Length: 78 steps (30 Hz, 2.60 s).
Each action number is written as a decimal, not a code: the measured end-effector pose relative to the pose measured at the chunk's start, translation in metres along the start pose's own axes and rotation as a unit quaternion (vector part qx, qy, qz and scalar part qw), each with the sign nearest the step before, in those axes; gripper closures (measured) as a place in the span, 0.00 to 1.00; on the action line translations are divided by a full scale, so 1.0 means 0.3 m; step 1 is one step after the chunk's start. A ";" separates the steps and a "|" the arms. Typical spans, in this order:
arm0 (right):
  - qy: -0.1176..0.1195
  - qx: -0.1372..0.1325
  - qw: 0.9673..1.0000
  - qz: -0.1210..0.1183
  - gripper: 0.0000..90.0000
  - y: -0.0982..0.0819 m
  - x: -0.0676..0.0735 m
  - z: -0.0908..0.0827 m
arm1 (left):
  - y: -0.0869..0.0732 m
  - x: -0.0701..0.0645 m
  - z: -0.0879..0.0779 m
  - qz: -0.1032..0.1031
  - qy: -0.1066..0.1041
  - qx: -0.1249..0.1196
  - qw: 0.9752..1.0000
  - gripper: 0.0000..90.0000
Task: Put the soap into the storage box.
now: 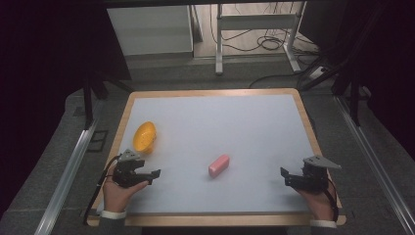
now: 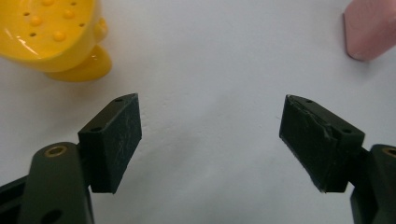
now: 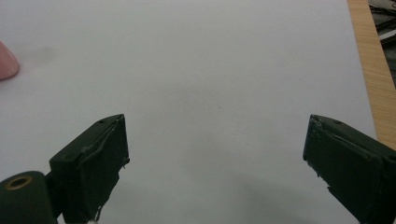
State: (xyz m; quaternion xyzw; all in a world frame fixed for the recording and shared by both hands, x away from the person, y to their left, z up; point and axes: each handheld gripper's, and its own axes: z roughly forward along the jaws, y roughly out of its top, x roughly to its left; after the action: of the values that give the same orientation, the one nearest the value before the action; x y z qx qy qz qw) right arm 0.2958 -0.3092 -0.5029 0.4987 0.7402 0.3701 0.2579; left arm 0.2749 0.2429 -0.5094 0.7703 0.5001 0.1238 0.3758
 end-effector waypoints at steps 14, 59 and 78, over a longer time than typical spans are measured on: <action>-0.005 -0.005 1.000 0.003 0.08 -0.002 0.003 -0.012 | -0.002 0.016 -0.010 0.000 0.007 0.001 1.000 0.24; 0.001 -0.011 1.000 0.004 0.09 -0.008 -0.021 -0.021 | 0.148 -0.105 -0.027 0.043 0.012 0.018 0.999 0.31; -0.002 -0.011 1.000 0.004 0.09 -0.009 -0.019 -0.026 | 0.218 -0.181 -0.002 0.076 0.008 0.018 0.997 0.31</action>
State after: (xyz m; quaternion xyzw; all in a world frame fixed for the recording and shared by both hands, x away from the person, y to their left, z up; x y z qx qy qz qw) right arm 0.2906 -0.3174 -0.5006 0.4994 0.7335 0.3785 0.2632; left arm 0.2933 0.1822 -0.4529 0.8115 0.4455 0.1495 0.3473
